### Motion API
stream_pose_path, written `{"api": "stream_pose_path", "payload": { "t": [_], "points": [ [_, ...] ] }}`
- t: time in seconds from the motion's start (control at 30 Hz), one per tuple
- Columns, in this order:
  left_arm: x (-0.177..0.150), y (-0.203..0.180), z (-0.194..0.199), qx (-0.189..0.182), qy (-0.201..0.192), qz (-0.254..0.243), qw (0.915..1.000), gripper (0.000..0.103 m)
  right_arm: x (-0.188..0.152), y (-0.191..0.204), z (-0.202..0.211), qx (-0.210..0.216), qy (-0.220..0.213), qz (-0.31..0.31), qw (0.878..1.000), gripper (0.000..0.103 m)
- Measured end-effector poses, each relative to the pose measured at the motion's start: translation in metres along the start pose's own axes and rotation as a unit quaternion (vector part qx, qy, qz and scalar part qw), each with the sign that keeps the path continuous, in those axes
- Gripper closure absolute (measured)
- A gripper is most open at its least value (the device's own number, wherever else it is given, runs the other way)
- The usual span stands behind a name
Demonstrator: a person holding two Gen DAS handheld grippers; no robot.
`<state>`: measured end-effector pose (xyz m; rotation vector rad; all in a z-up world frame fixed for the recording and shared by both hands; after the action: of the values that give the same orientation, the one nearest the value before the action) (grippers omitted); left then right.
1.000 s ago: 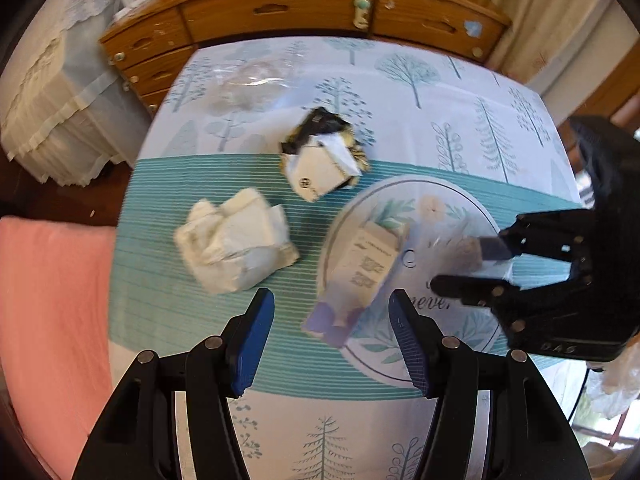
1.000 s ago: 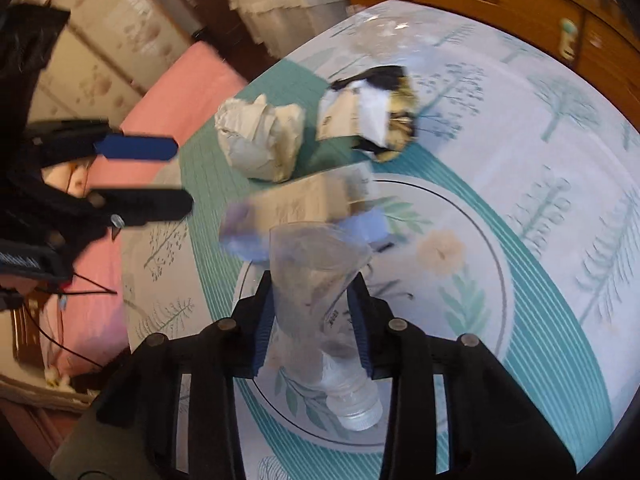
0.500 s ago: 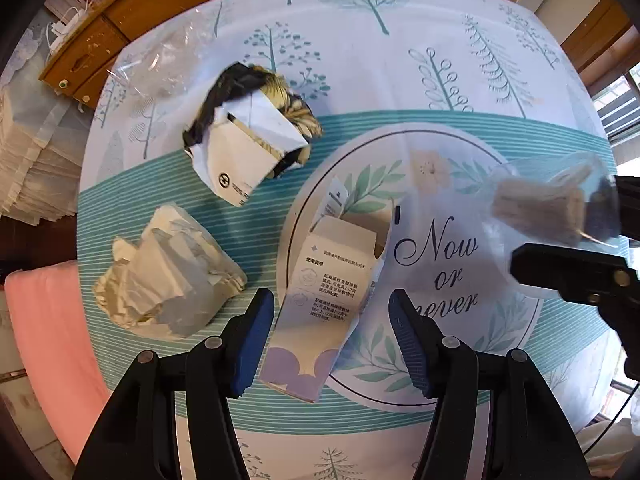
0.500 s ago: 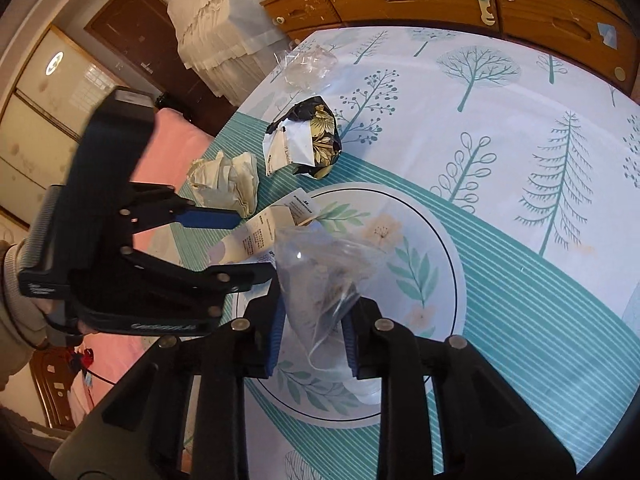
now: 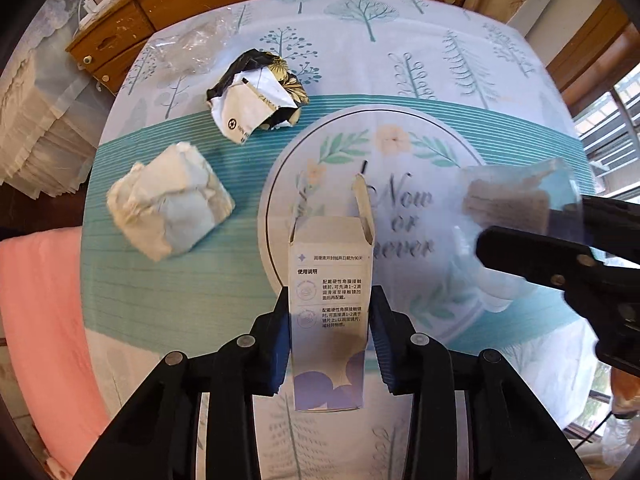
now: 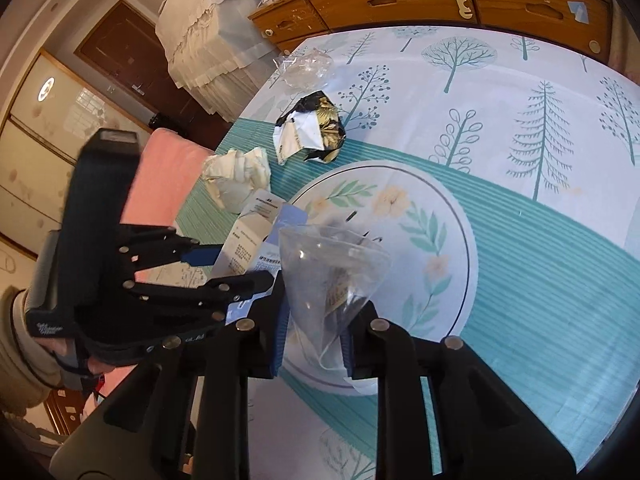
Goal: Collect trash
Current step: 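Lift the white box and clear cup and carry both over the bin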
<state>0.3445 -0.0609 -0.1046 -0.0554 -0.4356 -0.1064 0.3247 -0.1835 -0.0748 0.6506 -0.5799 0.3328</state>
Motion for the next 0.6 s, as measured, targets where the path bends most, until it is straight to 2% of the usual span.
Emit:
{"api": "stream_pose_path", "payload": {
  "t": [0.1, 0.33, 0.6],
  "points": [
    [-0.016, -0.003, 0.028, -0.017, -0.014, 0.006, 0.9997, 0.068, -0.012, 0.017, 0.012, -0.005, -0.007, 0.001, 1.0, 0.084],
    [-0.087, -0.002, 0.106, -0.049, -0.053, 0.004, 0.9974, 0.068, -0.051, 0.067, 0.051, -0.03, -0.031, -0.009, 0.999, 0.084],
    [-0.181, 0.019, 0.188, -0.094, -0.096, -0.018, 0.9907, 0.068, -0.127, 0.148, 0.102, -0.088, -0.093, -0.035, 0.991, 0.084]
  ]
}}
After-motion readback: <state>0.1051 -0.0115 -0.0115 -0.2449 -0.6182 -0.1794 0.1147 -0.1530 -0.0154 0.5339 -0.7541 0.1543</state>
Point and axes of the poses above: each gripper's, at about its wrist camera, not at the fingertips, and z roughly against the way its jaws point, y to its left, x to its top, the point moved 6 cm from there along -z, roughly the way its jaws point, and after that the axes turned 14 degrees about -y, right-handed, at the moved point
